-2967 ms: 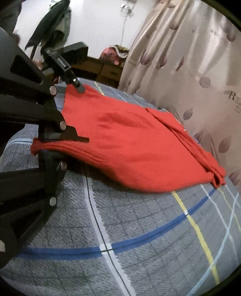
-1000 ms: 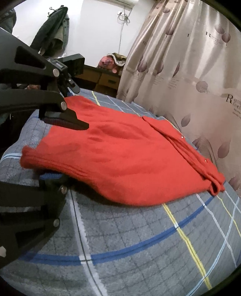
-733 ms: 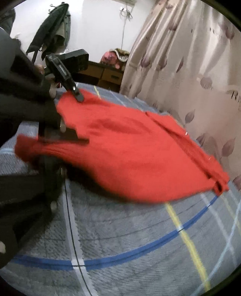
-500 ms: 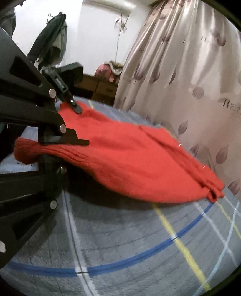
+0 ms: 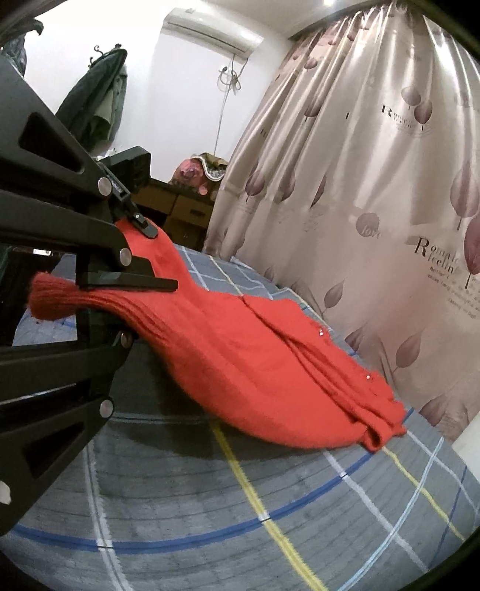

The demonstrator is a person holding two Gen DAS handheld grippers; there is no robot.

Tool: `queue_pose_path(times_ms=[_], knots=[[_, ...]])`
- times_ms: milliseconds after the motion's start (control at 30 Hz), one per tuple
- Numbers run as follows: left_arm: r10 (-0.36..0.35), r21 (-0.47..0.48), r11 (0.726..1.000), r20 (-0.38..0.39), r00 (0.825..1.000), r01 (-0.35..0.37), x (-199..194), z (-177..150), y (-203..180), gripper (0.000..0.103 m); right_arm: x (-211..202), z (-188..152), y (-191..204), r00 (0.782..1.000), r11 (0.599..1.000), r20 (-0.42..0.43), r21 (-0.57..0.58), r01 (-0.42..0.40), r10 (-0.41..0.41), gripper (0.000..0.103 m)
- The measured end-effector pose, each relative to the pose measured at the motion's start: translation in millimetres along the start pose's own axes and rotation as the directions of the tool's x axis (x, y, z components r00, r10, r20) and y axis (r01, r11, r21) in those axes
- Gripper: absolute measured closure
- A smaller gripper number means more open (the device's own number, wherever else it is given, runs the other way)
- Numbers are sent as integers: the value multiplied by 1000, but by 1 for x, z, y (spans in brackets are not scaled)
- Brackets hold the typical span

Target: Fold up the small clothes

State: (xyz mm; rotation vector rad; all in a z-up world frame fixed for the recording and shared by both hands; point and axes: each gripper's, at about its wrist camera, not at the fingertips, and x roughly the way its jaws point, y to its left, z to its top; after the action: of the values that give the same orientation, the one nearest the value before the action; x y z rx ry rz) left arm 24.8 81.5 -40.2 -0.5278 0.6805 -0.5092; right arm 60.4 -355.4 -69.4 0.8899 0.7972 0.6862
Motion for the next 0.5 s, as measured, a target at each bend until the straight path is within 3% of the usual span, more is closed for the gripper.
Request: queue_pose_path(times_ms=[500], knots=[[25,123,992,105,994,-38,12,43,-26,95,9,59,15,1000,998,26,-55,7,-6,96]])
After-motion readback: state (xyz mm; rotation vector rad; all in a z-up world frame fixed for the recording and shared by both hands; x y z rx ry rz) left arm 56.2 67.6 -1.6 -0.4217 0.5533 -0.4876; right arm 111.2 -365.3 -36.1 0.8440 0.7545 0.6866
